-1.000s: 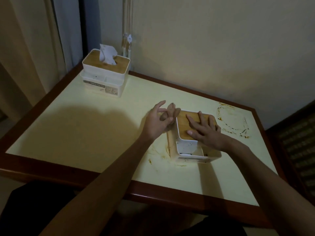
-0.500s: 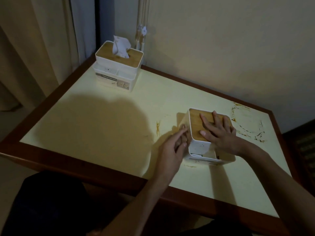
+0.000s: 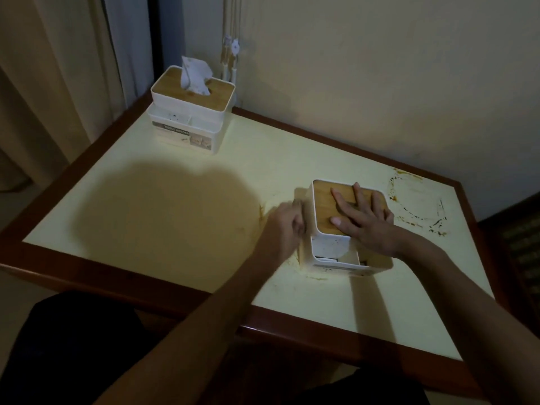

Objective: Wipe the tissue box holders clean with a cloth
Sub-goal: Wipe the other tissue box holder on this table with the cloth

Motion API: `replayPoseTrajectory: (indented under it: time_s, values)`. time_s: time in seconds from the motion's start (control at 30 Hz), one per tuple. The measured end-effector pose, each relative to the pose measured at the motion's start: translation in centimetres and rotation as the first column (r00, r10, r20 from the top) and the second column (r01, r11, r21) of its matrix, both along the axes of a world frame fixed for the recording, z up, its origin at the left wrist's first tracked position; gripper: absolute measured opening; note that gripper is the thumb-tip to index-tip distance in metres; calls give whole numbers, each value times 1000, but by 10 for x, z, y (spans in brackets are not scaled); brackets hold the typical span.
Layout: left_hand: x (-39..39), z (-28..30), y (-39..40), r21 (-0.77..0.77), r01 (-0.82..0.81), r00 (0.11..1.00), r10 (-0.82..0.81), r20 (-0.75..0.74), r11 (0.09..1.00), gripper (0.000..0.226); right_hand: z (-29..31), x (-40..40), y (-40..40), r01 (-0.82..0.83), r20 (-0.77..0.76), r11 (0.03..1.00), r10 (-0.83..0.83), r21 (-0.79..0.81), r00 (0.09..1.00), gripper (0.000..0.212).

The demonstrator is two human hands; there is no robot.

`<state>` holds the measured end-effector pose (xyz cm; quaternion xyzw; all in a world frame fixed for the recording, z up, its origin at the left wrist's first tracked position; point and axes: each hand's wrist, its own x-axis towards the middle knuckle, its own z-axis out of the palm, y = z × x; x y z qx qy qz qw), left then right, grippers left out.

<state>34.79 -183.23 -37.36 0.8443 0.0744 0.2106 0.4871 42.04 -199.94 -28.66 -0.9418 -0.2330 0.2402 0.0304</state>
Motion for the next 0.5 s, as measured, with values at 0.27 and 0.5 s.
replayPoseTrajectory:
  time_s: [0.27,0.5]
  values:
    - [-49,-4,7,-58,299,935,-305,-183,952,9,1,0,-3,-48,16,998,48,-29,999,57]
    - [-57,-11,0,-95,167,940,-187,-285,981,12,2,-1,-5,-46,16,999,47,-29,999,56]
